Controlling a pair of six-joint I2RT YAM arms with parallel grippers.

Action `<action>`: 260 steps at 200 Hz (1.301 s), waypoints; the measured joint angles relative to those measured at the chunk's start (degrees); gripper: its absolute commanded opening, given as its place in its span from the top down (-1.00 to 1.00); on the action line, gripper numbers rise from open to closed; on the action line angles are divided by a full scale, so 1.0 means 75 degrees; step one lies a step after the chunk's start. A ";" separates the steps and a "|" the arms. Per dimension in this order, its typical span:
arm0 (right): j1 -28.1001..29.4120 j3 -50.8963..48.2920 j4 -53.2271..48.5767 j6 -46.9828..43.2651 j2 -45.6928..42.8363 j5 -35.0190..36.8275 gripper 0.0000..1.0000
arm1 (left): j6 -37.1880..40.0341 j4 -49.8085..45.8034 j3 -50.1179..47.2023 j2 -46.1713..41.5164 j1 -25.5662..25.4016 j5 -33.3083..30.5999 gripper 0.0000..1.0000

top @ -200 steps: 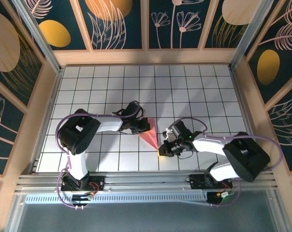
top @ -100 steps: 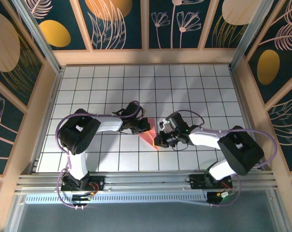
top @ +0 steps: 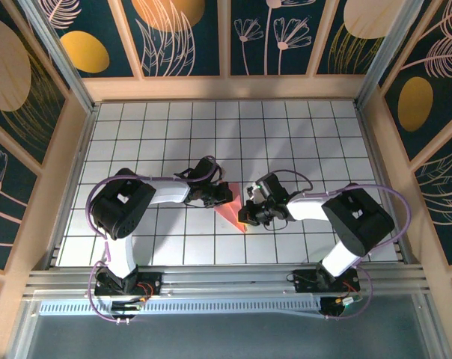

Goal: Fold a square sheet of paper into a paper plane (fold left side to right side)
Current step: Fourth fold the wing at the center of the table.

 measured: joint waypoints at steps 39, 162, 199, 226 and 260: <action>-0.0009 0.0000 0.0064 -0.0003 0.0079 -0.0067 1.00 | 0.0000 -0.0003 0.0012 0.0000 0.0000 -0.0020 0.92; -0.0038 0.0160 -0.0184 -0.0405 0.0181 -0.0085 1.00 | -0.0283 0.0391 -0.0554 -0.1282 -0.0064 -0.0093 1.00; -0.0035 0.0242 -0.0350 -0.0437 0.0204 -0.0073 1.00 | -0.0577 0.0836 -0.0726 -0.1113 -0.0455 0.0248 1.00; -0.0035 0.0245 -0.0356 -0.0437 0.0201 -0.0061 1.00 | -0.0804 0.1209 -0.0726 -0.0775 -0.0656 0.0326 1.00; -0.0035 0.0248 -0.0379 -0.0458 0.0201 -0.0055 1.00 | -0.0994 0.1428 -0.0729 -0.0519 -0.0656 0.0289 1.00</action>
